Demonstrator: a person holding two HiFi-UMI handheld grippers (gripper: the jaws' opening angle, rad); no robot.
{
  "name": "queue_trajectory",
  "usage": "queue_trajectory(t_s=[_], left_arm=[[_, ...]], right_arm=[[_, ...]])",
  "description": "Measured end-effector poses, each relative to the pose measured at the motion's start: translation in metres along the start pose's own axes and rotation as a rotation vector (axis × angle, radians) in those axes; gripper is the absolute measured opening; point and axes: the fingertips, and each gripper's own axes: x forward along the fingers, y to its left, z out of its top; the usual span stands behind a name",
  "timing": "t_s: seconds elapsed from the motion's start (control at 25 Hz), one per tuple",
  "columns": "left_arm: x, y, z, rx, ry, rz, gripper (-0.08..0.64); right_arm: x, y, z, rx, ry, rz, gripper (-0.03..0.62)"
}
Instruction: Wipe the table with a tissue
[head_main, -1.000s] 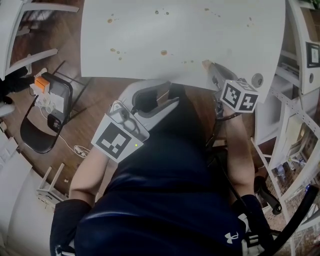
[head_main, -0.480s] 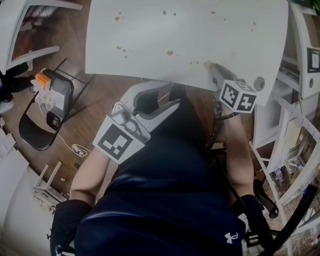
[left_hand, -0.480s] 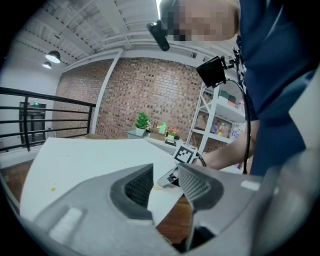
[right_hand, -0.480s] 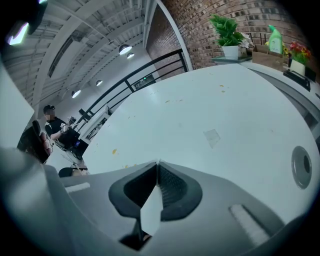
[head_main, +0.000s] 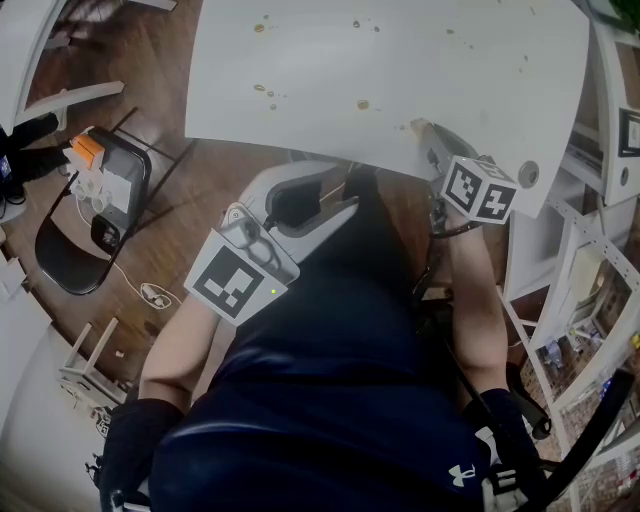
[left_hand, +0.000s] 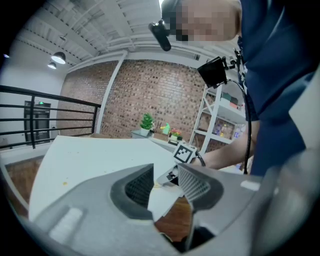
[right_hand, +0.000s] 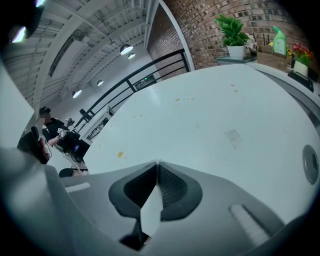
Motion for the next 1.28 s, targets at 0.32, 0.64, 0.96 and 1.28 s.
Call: queue_trajectory(t_s=[0.32,0.64,0.96,1.28], left_arm=[[-0.010,0.001,-0.002,0.004,0.001,-0.008,0.152],[-0.018,0.004,-0.002,0.010,-0.002,-0.008,0.152],[-0.018,0.007,-0.001,0.004,-0.009,-0.002,0.152],[-0.026,0.013,-0.003,-0.009,-0.014,0.017,0.152]], right_arm=[[0.012,0.026,-0.004,-0.001,0.002,0.030,0.018],[0.023,0.057,-0.014,-0.041,0.032,0.077,0.018],[0.015,0.044,-0.017,-0.061,0.038,0.057,0.018],[0.027,0.048,0.001,-0.071,0.025,0.050,0.018]])
